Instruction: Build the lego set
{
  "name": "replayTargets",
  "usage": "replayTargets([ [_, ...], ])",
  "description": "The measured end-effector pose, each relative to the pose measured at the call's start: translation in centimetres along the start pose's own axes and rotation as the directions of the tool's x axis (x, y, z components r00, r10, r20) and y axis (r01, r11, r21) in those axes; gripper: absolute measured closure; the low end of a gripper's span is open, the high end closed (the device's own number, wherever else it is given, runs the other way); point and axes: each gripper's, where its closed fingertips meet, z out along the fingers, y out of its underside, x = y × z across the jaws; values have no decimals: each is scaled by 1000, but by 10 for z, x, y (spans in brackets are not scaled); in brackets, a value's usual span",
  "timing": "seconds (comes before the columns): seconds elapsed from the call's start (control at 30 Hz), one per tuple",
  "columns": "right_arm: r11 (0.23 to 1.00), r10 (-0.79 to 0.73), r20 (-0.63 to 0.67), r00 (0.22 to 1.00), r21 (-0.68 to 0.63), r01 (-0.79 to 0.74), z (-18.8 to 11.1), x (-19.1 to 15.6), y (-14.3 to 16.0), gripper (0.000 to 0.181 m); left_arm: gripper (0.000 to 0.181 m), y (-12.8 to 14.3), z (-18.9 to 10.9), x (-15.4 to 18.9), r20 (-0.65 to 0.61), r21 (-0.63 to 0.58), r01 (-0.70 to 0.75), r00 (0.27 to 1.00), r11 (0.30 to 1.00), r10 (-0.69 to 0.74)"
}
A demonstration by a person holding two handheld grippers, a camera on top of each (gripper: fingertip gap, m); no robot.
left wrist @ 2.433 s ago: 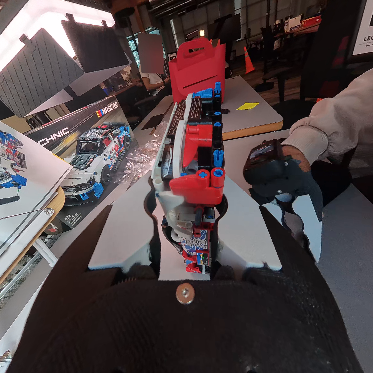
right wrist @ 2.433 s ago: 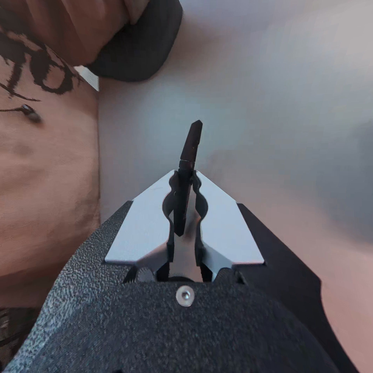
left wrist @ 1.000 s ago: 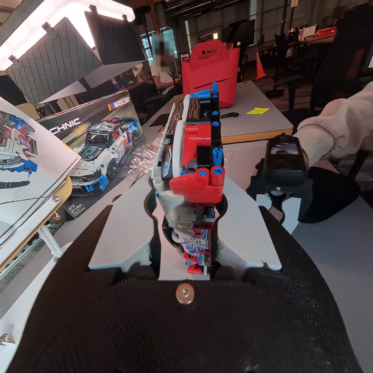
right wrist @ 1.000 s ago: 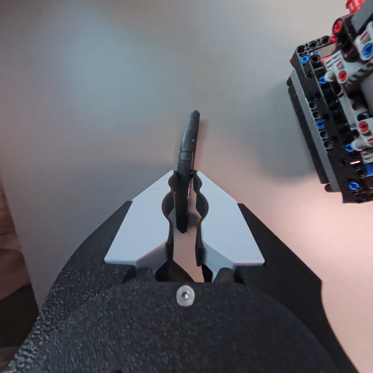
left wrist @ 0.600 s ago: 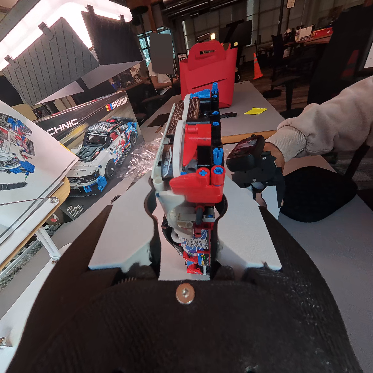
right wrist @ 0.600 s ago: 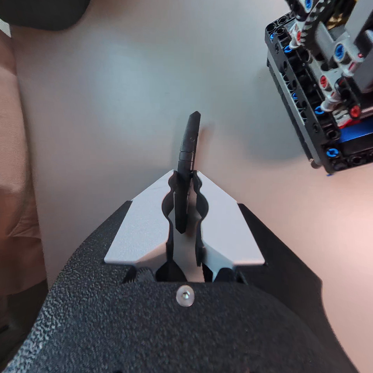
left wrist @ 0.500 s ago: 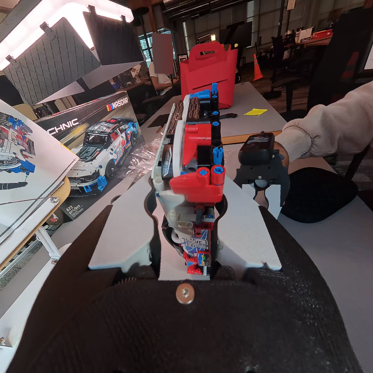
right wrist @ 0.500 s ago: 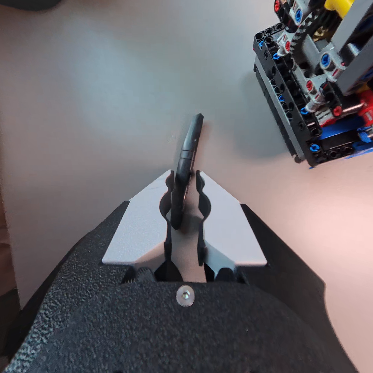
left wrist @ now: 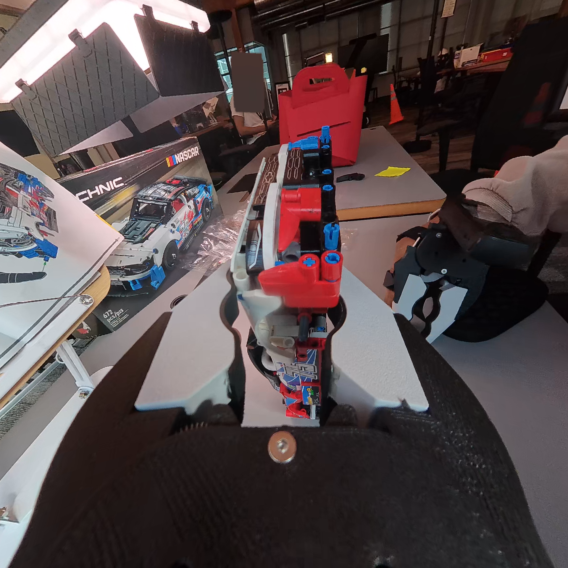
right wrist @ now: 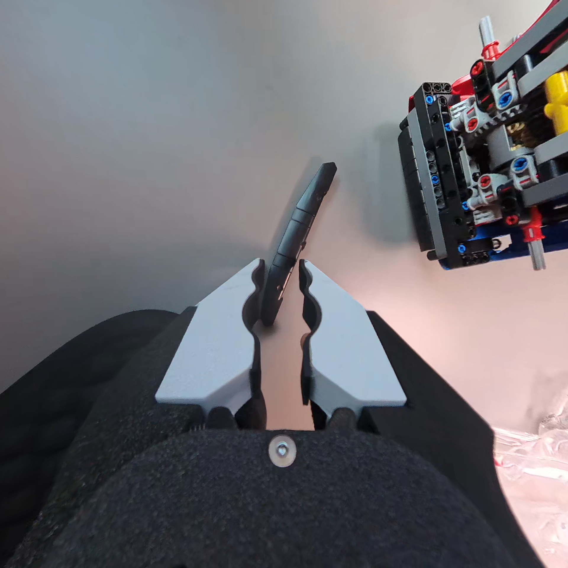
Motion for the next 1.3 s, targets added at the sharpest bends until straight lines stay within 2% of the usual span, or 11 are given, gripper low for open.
replayTargets([
  [0.1, 999, -53, 1, 999, -8, 53, 4, 4, -2, 169, 125, 0, 0, 1, -1, -3, -4, 1000, 1000, 4],
  [0.2, 999, -25, 14, 1000, 28, 24, 8, 12, -4, 169, 125, 0, -1, 2, -3, -7, -7, 1000, 1000, 7],
  [0.33, 992, 102, 113, 988, 63, -109, 12, 18, -4, 167, 125, 0, -1, 2, -6, -5, -6, 1000, 1000, 6],
  [0.4, 972, 205, 216, 955, 68, -224, 11, 18, -5, 168, 125, 0, 0, 2, -7, -4, -5, 1000, 1000, 5],
  [0.5, 904, 365, 467, 806, 29, -426, 4, 9, -5, 169, 125, 0, -1, 0, -5, -2, -2, 1000, 1000, 2],
  [0.6, 833, 452, 640, 622, -54, -550, -4, 0, -5, 170, 125, 1, -2, -1, -6, 1, 7, 1000, 1000, -7],
  [0.73, 761, 549, 681, 484, -167, -627, -6, -1, 1, 170, 125, 1, -2, -1, -5, 3, 7, 1000, 1000, -7],
  [0.8, 737, 579, 648, 494, -159, -657, -5, 6, 5, 170, 125, 1, -2, 0, -5, 2, 3, 1000, 1000, -3],
  [1.0, 675, 690, 444, 571, -112, -729, -2, 30, 26, 172, 125, 0, -1, -1, -5, 7, 9, 1000, 1000, -9],
  [1.17, 703, 662, 390, 640, -27, -711, -7, 31, 24, 166, 125, 0, 0, -1, -4, 7, 6, 1000, 1000, -6],
  [1.3, 722, 661, 323, 678, -25, -692, -2, 38, 25, 158, 125, 0, 0, 0, -1, 6, 4, 1000, 1000, -4],
])
